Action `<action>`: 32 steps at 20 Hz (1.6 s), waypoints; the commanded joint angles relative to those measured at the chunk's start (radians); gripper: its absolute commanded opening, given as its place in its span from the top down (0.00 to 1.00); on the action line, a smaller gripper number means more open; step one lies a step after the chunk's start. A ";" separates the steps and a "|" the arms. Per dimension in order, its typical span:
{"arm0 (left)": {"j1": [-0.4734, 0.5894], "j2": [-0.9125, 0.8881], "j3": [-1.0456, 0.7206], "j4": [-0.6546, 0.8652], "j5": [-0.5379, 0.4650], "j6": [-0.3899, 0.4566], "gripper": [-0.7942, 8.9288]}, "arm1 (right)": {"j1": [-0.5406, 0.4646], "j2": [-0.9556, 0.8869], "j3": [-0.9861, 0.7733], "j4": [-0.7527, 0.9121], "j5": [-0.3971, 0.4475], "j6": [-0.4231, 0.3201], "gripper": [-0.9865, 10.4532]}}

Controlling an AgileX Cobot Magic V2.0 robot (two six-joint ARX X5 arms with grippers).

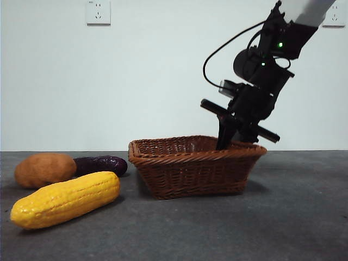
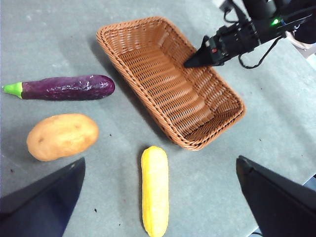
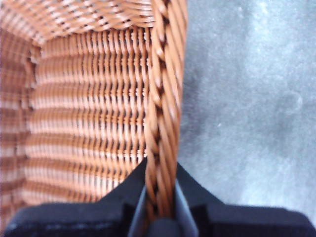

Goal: Help me put the vegetables on the table into the basket

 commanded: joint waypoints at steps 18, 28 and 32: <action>-0.393 0.434 0.000 0.148 -0.294 0.048 0.30 | -0.021 -0.806 0.004 -0.378 0.042 -0.125 0.92; -0.526 0.731 0.000 0.263 -0.447 0.015 0.30 | -0.021 -0.849 0.004 -0.459 0.042 -0.153 0.92; -0.553 0.796 0.000 0.300 -0.457 -0.018 0.31 | -0.021 -0.849 0.004 -0.459 0.042 -0.166 0.92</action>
